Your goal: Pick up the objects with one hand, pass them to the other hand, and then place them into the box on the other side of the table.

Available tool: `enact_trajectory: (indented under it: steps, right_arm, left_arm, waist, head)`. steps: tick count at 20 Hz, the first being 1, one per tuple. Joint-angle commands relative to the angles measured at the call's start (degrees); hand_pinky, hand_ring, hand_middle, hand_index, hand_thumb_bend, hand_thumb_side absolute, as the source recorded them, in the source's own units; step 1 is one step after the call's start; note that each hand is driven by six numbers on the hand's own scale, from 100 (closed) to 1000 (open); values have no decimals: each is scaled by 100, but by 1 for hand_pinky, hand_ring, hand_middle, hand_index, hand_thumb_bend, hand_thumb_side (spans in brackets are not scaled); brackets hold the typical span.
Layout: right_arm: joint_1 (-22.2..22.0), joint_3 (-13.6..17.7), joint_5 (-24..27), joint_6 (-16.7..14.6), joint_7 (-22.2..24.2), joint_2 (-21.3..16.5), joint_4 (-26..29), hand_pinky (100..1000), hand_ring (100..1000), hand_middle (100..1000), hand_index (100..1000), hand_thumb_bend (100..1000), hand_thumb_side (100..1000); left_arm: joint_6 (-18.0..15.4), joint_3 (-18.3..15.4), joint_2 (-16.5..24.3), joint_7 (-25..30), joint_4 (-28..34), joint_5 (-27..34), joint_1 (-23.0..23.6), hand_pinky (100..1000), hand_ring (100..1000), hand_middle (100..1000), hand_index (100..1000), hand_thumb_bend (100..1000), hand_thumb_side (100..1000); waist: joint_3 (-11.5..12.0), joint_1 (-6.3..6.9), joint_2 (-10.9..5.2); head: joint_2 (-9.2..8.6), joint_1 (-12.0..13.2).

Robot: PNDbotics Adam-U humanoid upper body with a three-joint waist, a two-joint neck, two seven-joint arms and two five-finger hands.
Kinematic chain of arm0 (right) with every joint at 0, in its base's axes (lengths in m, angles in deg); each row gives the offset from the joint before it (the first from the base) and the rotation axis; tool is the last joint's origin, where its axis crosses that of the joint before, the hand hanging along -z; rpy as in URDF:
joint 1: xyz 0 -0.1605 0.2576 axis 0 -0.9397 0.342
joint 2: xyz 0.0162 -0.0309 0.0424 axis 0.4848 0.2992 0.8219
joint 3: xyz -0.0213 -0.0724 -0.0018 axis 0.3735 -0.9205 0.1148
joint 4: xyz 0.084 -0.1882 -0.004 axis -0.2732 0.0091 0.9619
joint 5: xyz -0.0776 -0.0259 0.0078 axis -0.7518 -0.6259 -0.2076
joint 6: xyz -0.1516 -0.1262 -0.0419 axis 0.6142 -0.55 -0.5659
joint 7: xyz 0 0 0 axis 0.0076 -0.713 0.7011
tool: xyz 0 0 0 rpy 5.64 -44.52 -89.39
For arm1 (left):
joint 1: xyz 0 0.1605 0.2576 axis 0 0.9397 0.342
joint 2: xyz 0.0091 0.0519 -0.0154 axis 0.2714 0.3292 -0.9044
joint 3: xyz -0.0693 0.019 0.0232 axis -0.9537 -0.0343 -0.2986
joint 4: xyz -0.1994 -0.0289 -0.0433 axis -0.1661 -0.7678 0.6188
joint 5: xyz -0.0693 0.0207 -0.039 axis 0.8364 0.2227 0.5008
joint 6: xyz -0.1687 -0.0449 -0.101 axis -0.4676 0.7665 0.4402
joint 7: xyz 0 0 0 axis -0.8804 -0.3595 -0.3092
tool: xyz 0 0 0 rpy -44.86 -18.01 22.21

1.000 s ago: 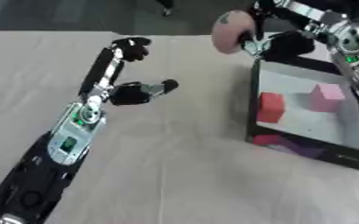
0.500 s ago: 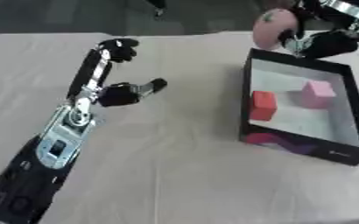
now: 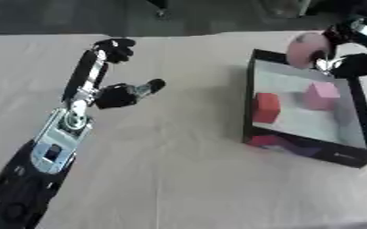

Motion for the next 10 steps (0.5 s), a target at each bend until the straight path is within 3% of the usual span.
enact_trajectory:
  steps: [1, 8, 10]
  right_arm:
    - [40, 128, -117, -26, -110, -229, -153, 915, 831, 465, 738, 100, 200]
    - [7, 175, -212, -12, -299, -173, -526, 942, 928, 635, 887, 100, 200]
    - [-20, 183, -228, -51, -343, -180, -578, 955, 975, 714, 948, 100, 439]
  left_arm:
    - [10, -79, 83, -25, 105, 15, -77, 727, 657, 619, 791, 747, 484]
    - [55, -64, 69, -52, 96, 3, -89, 727, 657, 618, 792, 757, 466]
    - [60, -66, 71, -43, 101, 17, -85, 727, 656, 616, 793, 752, 469]
  waist:
    - [-3, 26, -112]
    - [4, 29, -110]
    - [10, 26, -110]
  head:
    - [-9, -45]
    - [-9, -39]
    - [-9, -34]
